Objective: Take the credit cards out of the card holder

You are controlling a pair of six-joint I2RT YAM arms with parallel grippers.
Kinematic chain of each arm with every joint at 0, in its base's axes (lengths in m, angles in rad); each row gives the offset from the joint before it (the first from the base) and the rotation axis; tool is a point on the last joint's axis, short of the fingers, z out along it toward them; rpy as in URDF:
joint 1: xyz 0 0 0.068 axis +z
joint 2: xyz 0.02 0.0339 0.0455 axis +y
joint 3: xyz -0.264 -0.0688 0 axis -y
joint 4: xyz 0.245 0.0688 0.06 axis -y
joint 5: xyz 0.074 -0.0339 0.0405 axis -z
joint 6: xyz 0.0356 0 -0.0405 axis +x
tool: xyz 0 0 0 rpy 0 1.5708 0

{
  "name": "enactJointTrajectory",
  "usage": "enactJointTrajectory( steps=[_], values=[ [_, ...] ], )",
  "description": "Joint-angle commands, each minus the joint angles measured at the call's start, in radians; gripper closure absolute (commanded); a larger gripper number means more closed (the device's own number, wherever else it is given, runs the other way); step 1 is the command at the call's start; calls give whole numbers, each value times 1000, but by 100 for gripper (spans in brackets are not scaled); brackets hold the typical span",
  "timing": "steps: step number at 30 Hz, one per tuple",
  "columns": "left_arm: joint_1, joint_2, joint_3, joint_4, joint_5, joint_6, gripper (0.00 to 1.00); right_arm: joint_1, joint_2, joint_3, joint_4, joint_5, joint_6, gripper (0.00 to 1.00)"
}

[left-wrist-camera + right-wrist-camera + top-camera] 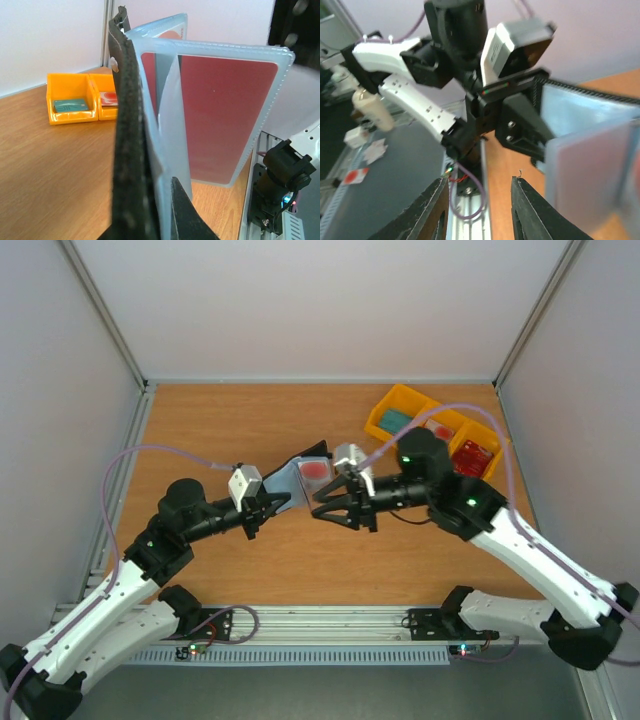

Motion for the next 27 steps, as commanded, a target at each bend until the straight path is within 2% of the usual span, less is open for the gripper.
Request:
enactJointTrajectory(
  steps=[1,7,15,27],
  values=[
    [0,-2,-1,89,-3,1,100,48,112,9,16,-98,24,64],
    [0,-5,-2,89,-5,6,100,49,148,7,-12,-42,-24,60],
    [0,-7,-7,89,1,10,100,40,102,0,-85,15,-101,53],
    [0,-16,-4,83,2,16,100,-4,93,20,-141,36,-152,52]
  ],
)
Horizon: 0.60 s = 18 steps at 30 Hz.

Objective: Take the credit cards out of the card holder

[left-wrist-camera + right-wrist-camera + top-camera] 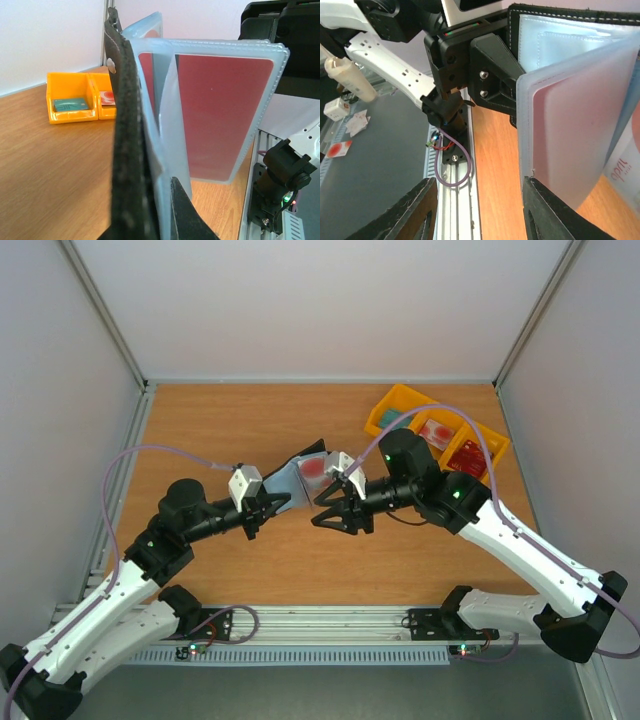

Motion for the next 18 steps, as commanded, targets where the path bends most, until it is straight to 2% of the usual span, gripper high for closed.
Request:
enactJointTrajectory(
  steps=[1,3,6,9,18],
  values=[
    [0,-14,-3,85,3,17,100,-12,-12,21,-15,26,-33,52],
    [1,-10,-5,88,6,14,100,-11,6,26,3,24,-8,56],
    [0,-9,-8,124,8,8,100,-10,24,31,29,119,32,68],
    [1,-10,-4,116,9,9,100,-10,2,-11,105,204,47,72],
    [0,-4,-4,120,9,9,100,-2,22,-28,166,239,67,73]
  ],
)
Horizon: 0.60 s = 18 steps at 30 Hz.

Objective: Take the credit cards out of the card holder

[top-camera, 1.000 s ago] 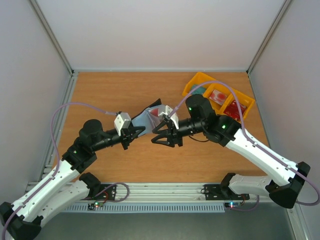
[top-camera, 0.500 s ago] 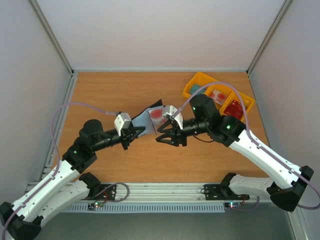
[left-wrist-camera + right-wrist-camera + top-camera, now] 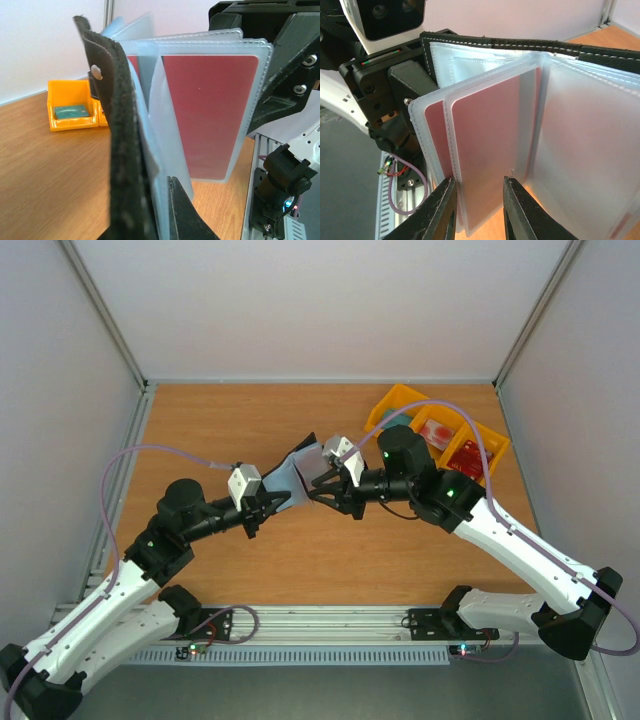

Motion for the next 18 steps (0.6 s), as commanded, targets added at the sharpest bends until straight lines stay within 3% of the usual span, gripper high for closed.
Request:
enactJointTrajectory(
  steps=[1,7,12,18],
  values=[
    [1,-2,-3,90,9,10,100,3,2,-10,51,57,11,73],
    [0,1,-7,100,7,6,100,7,4,-18,72,143,36,68],
    [1,0,-7,98,12,6,100,15,13,-11,50,340,38,59],
    [0,-2,-19,110,51,18,100,15,52,40,-4,54,-45,45]
  ],
)
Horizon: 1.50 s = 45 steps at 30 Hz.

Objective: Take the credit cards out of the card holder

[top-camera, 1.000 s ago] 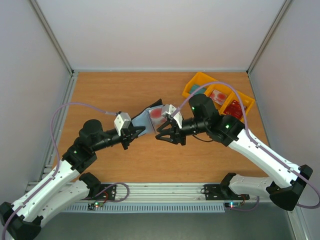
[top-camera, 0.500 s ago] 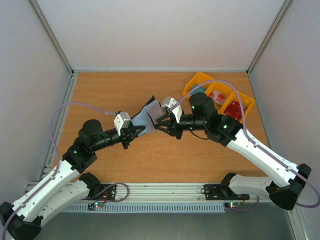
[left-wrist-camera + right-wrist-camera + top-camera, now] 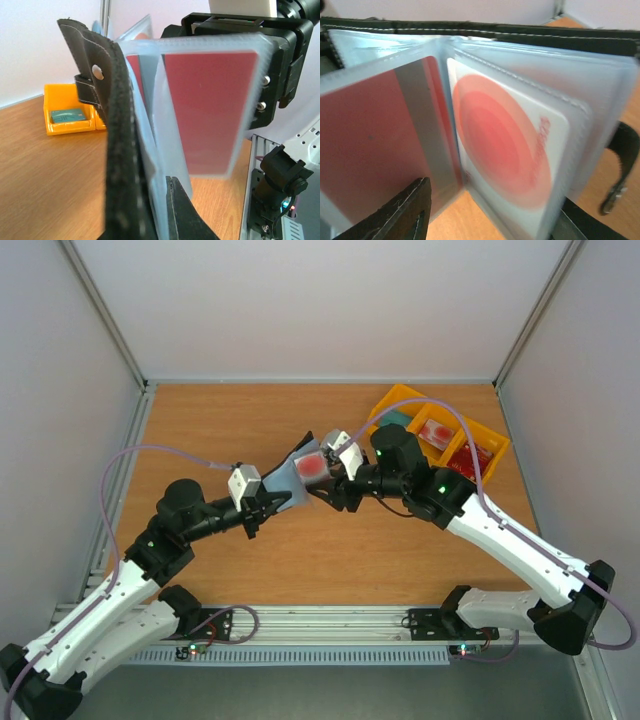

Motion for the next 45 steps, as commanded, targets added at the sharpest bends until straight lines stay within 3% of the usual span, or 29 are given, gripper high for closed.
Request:
enactJointTrajectory(
  steps=[1,6,10,17,19,23,27,34,41,45],
  values=[
    [0,-4,-21,101,64,23,100,7,29,54,-40,-180,-71,45],
    [0,-11,-39,129,181,81,100,4,18,66,-56,-281,-113,66],
    [0,-4,-42,134,153,83,100,4,51,85,-75,-377,-85,77],
    [0,-8,-52,158,189,34,99,4,99,139,-155,-284,-54,98],
    [0,-11,-55,151,198,36,93,4,83,129,-144,-257,-51,99],
    [1,-7,-70,162,227,27,57,4,65,130,-142,-195,-30,99],
    [1,-1,-77,187,228,6,38,4,63,145,-150,-112,-4,99],
    [1,13,-76,199,186,-41,25,10,69,170,-167,24,22,99],
    [1,48,-90,234,95,-115,10,60,93,172,-144,67,34,99],
    [1,57,-99,266,84,-184,11,88,130,197,-150,98,30,99]
  ],
)
